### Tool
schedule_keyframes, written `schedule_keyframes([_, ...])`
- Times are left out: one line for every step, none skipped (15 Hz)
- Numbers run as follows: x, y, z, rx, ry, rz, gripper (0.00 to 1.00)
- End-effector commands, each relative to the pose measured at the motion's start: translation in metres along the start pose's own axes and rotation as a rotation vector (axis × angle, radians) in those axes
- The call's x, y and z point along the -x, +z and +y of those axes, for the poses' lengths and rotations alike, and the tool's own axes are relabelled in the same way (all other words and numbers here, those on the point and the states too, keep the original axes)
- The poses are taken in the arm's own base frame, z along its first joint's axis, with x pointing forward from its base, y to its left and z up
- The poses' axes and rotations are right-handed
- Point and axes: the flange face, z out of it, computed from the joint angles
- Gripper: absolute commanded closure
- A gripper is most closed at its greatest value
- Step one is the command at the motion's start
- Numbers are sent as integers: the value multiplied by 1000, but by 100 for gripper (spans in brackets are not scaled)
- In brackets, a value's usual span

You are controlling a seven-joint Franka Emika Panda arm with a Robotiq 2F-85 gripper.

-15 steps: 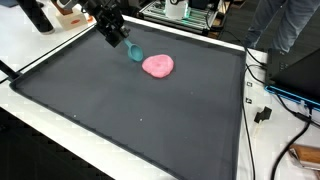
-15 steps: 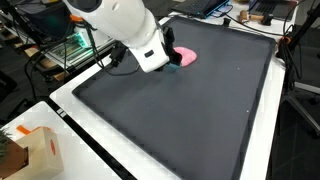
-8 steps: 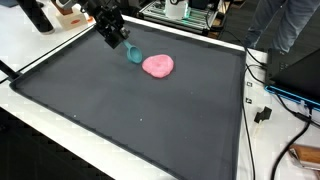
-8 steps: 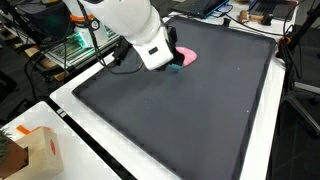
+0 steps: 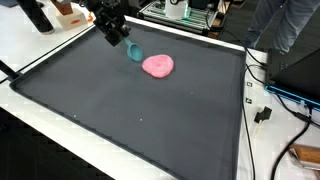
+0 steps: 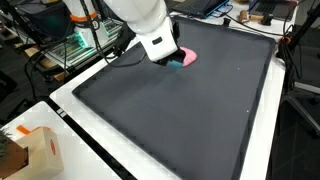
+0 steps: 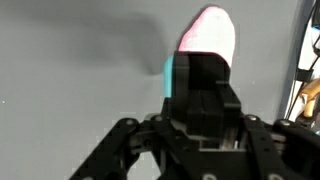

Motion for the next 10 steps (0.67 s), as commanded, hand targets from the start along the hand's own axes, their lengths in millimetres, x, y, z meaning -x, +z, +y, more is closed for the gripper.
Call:
schedule_keyframes([2,-9,-27,82,31,-5,75])
schedule_keyframes([1,-11,-34,105,34,-8,75])
schedule_keyframes([-1,-13,-44,136,39,-13,75])
schedule_keyframes([-3,-13,-52,162,45,-20,75])
schedule_keyframes([-5,-13,-63,197,49,-27,75])
schedule_keyframes([-7,-12,-74,231,51,-37,75])
schedule_keyframes([-9,-11,-85,269,55,-48,75])
schedule_keyframes([-11,-9,-96,311,61,-58,75])
schedule_keyframes([-13,-6,-106,354,65,-71,75])
schedule_keyframes([-14,-2,-117,401,71,-83,75])
